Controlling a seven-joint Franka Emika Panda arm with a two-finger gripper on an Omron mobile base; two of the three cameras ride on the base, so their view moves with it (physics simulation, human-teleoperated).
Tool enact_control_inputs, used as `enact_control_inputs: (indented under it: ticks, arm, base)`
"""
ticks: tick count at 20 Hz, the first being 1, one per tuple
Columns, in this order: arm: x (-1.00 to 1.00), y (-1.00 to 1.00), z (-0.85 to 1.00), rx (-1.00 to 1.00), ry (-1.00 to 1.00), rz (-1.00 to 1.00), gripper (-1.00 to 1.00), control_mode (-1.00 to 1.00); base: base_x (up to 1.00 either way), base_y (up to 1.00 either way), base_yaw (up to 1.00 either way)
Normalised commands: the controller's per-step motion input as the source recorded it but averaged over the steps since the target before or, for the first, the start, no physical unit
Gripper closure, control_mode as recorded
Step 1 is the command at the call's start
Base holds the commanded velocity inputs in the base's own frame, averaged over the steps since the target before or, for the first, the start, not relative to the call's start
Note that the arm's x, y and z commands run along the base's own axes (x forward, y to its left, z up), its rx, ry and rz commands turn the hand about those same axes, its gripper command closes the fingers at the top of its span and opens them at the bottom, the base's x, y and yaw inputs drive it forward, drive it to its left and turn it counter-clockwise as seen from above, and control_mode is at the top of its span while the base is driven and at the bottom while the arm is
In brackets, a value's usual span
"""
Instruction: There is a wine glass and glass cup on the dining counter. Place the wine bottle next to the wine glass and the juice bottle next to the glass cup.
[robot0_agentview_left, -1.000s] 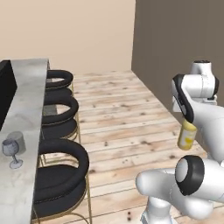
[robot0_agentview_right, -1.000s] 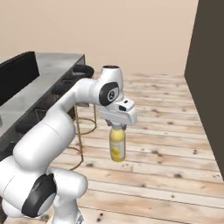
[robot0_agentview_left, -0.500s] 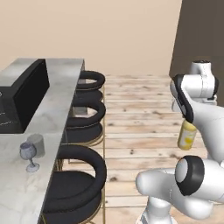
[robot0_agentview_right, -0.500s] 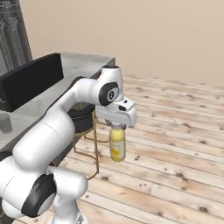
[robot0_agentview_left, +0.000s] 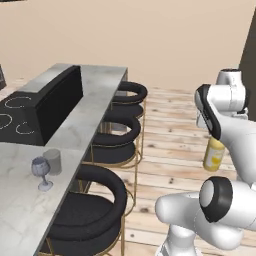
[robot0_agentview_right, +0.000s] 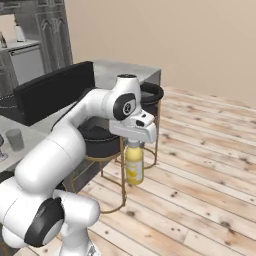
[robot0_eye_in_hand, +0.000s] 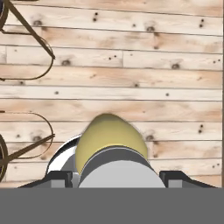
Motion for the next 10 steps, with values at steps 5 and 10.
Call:
enact_control_inputs:
  ticks: [5,10]
  arm:
    - [0.00,0.00,0.00,0.00,0.00,0.00,1.00,1.00]
    - [0.00,0.00,0.00,0.00,0.00,0.00,1.00,1.00]
  base:
    - [0.28,-0.30,0.48]
    - [0.24,-0.34,0.45]
